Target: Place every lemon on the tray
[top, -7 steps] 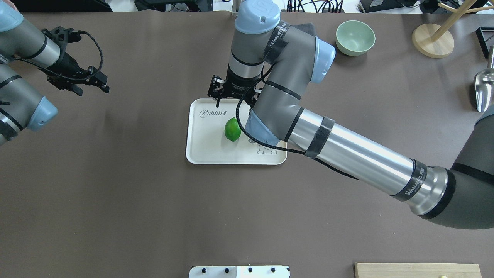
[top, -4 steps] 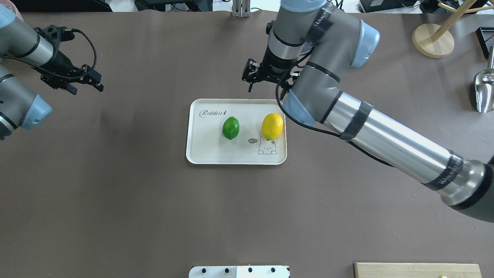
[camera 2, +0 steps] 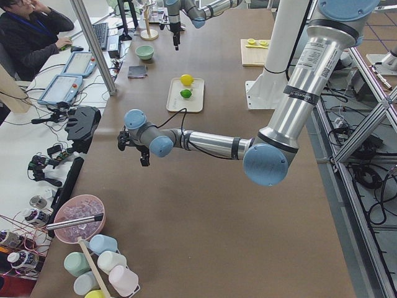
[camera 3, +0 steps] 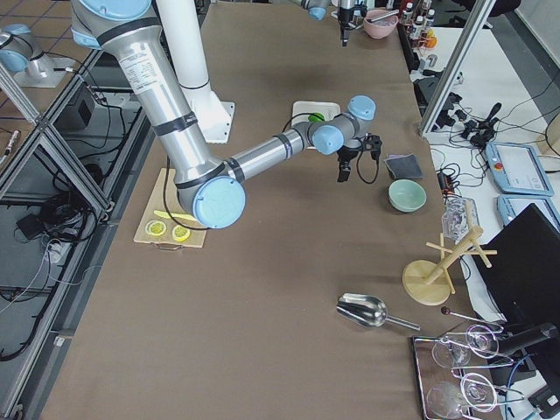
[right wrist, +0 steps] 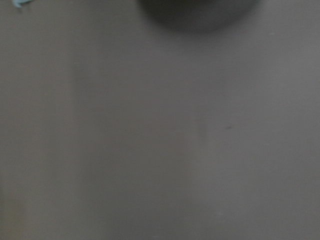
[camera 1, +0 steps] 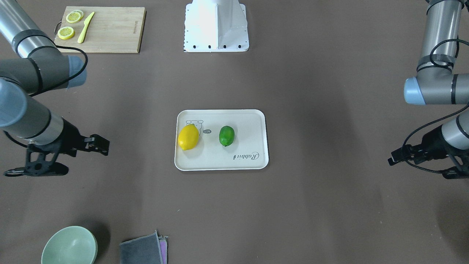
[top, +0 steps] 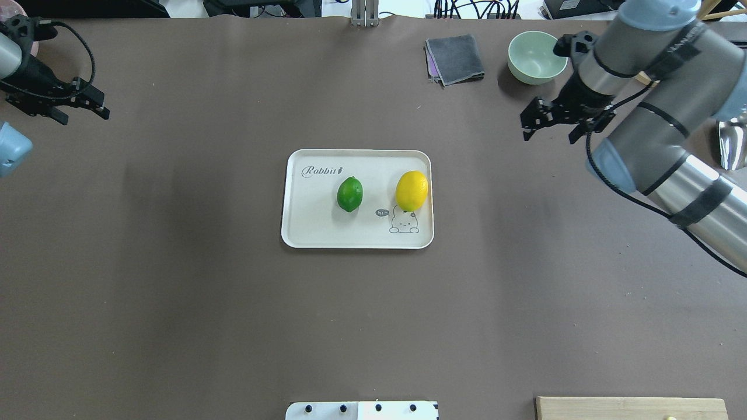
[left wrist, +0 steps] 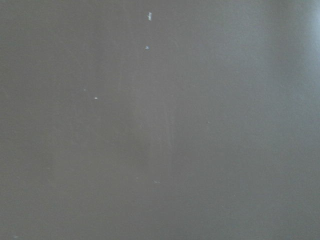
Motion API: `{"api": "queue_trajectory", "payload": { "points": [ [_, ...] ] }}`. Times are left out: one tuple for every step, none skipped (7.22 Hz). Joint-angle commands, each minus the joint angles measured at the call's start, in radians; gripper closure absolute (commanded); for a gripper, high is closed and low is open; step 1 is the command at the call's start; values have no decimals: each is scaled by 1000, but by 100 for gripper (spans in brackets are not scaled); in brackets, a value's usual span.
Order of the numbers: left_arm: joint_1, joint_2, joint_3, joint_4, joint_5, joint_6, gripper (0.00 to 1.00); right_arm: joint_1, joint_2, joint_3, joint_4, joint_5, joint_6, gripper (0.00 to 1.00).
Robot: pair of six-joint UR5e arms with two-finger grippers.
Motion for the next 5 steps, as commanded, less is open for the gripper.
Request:
{"api": "queue_trajectory", "payload": {
  "points": [
    [-105, 6, 2, 156, 0, 277, 3, 162, -157, 26, 1, 35, -237, 0],
    [-142, 10, 5, 156, 0, 289, 3, 246, -217, 29, 1, 70, -356, 0],
    [-182, 55, 4, 155, 0, 339, 3, 339, -296, 36, 3, 108, -458, 0],
    [-210, 75, 12, 159, 3, 431, 3, 431, -370, 39, 0, 140, -574, 0],
    [-269, 76, 19, 209, -6, 457, 3, 502, -439, 34, -3, 144, -662, 0]
  ]
}}
